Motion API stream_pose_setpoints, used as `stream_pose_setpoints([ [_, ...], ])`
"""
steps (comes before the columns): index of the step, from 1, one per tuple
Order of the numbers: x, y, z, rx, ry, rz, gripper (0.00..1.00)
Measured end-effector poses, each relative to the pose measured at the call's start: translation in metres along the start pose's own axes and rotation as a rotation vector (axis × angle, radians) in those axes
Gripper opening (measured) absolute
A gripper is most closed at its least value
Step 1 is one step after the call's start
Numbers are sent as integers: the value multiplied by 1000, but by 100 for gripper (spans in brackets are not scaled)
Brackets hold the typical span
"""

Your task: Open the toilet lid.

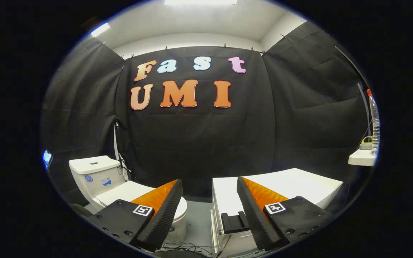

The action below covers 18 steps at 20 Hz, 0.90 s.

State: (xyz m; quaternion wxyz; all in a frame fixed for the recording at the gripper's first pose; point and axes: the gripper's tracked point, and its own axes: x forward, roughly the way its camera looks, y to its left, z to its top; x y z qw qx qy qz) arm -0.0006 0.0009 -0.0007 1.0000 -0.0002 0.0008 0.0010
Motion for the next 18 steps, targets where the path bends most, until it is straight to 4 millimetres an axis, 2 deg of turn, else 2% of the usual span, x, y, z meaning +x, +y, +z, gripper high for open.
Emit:
stream_pose_setpoints([
  [8,1,-2,-5,7,14,-1,98],
  [18,2,2,0,26,-6,4,98],
])
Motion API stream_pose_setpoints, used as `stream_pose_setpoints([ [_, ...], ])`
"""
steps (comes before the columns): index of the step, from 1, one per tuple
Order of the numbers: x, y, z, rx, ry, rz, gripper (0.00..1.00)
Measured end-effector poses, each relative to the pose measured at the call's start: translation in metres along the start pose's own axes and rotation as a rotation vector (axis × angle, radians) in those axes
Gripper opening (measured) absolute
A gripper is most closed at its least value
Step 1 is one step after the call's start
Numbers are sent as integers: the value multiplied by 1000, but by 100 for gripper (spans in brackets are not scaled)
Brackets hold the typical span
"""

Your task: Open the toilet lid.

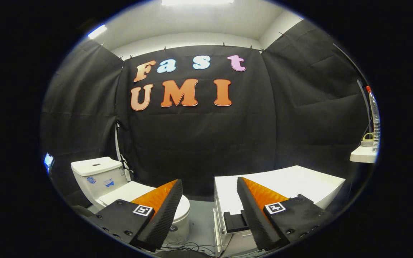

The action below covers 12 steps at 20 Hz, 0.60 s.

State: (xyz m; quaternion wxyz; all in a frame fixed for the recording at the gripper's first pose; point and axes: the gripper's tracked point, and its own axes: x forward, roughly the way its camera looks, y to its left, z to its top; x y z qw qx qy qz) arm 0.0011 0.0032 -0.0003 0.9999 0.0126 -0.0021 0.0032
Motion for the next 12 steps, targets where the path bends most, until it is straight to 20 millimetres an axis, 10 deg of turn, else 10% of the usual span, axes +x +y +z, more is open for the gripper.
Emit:
stream_pose_setpoints([
  [6,19,20,37,6,-75,-17,98],
  [12,58,96,47,76,-99,48,98],
])
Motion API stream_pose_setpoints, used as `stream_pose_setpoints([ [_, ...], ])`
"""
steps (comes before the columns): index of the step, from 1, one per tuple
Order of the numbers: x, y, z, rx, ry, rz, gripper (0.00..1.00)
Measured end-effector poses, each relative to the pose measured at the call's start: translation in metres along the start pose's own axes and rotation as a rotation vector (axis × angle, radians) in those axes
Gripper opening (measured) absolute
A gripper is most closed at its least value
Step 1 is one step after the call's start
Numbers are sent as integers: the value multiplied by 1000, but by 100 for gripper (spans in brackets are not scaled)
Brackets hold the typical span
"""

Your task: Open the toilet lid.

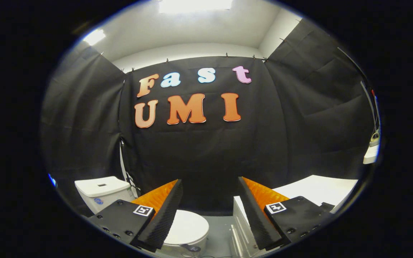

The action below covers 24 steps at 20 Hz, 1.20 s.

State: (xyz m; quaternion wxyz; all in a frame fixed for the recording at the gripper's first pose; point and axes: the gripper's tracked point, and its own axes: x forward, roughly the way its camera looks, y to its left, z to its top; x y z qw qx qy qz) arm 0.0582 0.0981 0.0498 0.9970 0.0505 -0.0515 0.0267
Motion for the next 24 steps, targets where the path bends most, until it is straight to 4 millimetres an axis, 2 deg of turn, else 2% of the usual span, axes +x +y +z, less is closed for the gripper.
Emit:
stream_pose_setpoints([
  [2,7,27,-10,20,15,31,98],
  [4,12,37,-15,84,-8,9,98],
  [6,11,39,-37,134,-7,-35,98],
  [10,6,45,-95,206,34,-77,98],
  [14,-5,30,-147,267,106,-138,98],
  [15,-13,31,-167,290,157,-141,98],
  [16,-13,27,-182,301,171,-145,98],
  [19,-21,4,-239,307,291,-191,98],
  [22,-20,-10,-256,394,341,-250,98],
  [24,-25,-11,-273,406,387,-279,98],
])
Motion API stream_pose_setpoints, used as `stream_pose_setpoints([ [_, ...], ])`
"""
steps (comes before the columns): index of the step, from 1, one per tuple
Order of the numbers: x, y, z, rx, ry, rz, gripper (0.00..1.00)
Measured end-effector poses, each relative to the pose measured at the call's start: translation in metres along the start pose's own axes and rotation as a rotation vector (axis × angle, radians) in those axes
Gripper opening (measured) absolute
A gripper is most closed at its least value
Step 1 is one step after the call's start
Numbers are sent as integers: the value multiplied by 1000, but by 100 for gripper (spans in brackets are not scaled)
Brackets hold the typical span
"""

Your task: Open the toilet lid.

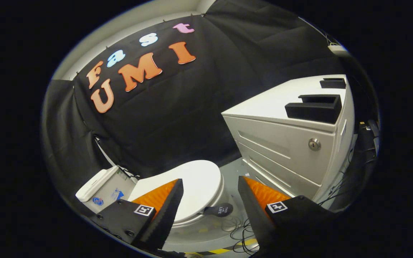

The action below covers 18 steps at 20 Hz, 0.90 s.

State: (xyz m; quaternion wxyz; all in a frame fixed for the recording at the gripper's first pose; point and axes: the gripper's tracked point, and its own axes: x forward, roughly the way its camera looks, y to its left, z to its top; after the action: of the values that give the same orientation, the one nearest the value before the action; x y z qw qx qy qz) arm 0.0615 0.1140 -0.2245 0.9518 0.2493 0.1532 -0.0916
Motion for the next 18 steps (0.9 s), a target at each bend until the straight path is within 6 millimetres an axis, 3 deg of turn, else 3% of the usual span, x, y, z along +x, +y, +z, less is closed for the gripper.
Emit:
stream_pose_setpoints([
  [5,3,-5,-26,-1,65,-43,98],
  [9,7,-10,-35,-18,82,-65,99],
  [13,9,-32,-47,12,113,-136,99],
  [18,9,-34,-49,30,120,-139,99],
])
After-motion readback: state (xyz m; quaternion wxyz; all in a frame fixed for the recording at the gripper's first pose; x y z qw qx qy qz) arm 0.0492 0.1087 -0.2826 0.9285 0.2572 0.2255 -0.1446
